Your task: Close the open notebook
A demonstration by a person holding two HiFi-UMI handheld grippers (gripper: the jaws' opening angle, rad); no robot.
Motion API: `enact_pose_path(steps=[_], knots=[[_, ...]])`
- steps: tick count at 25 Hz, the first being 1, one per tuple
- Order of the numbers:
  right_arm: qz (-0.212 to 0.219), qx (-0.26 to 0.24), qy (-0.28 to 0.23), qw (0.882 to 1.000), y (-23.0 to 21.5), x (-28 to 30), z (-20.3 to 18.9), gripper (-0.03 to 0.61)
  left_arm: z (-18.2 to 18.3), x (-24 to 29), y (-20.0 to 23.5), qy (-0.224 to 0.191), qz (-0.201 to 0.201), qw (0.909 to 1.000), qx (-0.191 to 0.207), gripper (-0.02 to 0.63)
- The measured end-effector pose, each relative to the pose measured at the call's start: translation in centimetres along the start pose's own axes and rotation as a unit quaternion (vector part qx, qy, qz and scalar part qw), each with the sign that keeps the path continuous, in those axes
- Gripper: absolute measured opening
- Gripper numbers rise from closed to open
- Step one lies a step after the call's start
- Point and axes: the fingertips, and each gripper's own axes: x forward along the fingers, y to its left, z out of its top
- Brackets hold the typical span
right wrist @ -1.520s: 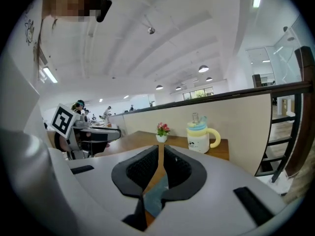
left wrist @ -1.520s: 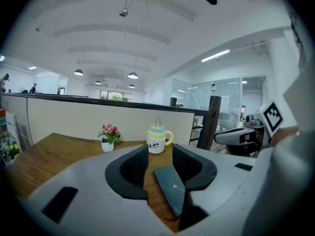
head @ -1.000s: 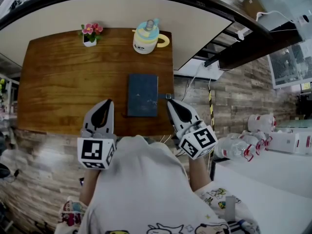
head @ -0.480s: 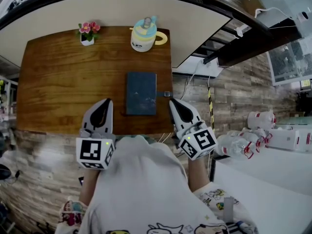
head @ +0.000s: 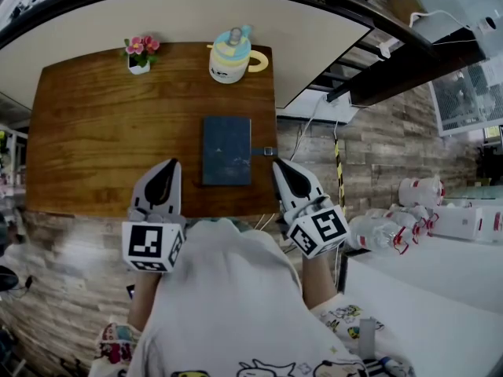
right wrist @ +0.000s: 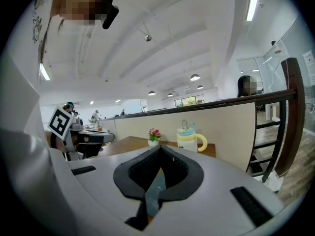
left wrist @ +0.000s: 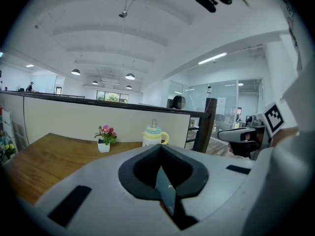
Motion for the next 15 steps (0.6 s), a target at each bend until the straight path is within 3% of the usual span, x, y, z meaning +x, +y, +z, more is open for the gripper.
enact_pose_path(steps=[15], knots=[[0.002,0.003,-0.001,1.000,-0.17,0.21,0.23,-0.002,-0.24,0.20,0.01,0.003,-0.002,1.0000,0.001,0.002]])
